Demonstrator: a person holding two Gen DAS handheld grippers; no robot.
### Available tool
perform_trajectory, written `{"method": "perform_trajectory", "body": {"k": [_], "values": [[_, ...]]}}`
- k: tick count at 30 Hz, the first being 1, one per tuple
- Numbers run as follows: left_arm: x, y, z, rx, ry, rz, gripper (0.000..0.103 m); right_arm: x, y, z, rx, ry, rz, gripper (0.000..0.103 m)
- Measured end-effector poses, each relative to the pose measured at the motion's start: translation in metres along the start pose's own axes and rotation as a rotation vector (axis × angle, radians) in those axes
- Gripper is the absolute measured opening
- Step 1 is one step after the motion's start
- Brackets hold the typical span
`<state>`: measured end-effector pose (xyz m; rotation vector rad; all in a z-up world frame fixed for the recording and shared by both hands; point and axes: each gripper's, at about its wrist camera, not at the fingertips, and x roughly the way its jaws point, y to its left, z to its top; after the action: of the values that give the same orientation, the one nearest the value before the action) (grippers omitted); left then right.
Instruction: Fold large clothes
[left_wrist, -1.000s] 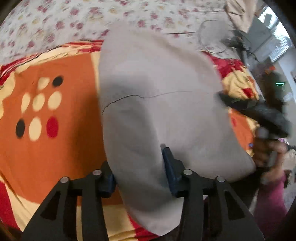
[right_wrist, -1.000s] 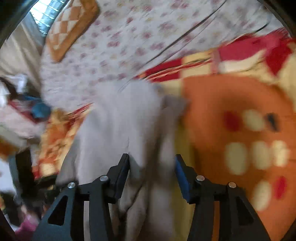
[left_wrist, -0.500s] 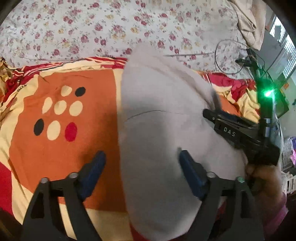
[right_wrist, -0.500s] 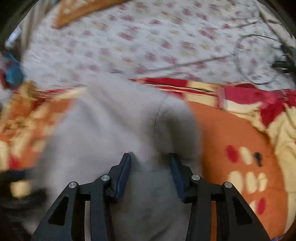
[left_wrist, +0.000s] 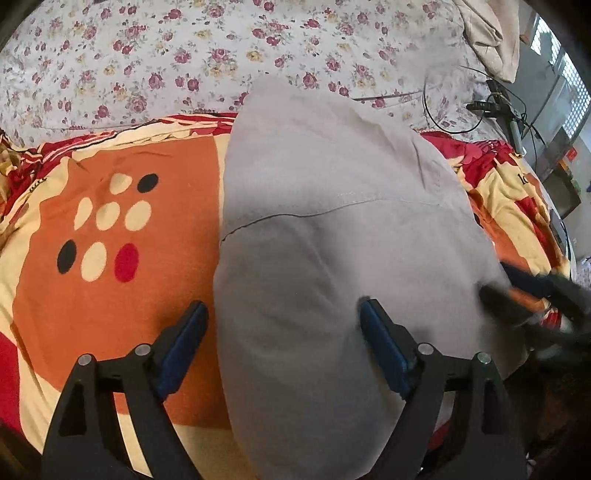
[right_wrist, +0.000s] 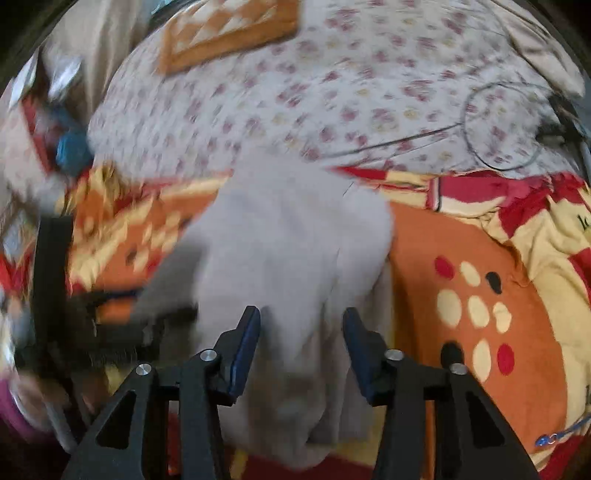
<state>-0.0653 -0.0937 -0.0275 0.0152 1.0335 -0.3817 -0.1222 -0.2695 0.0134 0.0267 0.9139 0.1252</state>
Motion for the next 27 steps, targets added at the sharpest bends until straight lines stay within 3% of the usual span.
{"method": "perform_trajectory", "body": {"k": [2, 3, 5, 8, 10, 17, 27], "values": [[-0.001, -0.002, -0.001, 0.007, -0.001, 0.0, 0.085, 0.026, 0.002, -0.018, -0.075, 0.053, -0.186, 0.045], [-0.001, -0.003, -0.001, 0.009, -0.002, 0.002, 0.085, 0.031, -0.002, -0.024, -0.066, 0.059, -0.206, 0.046], [-0.007, -0.007, -0.003, 0.025, -0.022, 0.029, 0.085, 0.039, -0.015, -0.027, -0.009, 0.06, -0.185, 0.048], [-0.014, -0.009, -0.005, 0.038, -0.044, 0.047, 0.085, 0.027, -0.011, -0.024, -0.021, 0.021, -0.228, 0.048], [-0.018, -0.008, -0.006, 0.039, -0.054, 0.054, 0.085, 0.018, -0.01, -0.022, -0.004, 0.013, -0.209, 0.048], [-0.036, -0.003, -0.006, 0.013, -0.113, 0.083, 0.085, -0.017, -0.014, -0.021, 0.149, -0.076, -0.133, 0.064], [-0.06, -0.004, -0.009, 0.011, -0.178, 0.102, 0.085, -0.025, 0.0, -0.021, 0.17, -0.103, -0.125, 0.077]]}}
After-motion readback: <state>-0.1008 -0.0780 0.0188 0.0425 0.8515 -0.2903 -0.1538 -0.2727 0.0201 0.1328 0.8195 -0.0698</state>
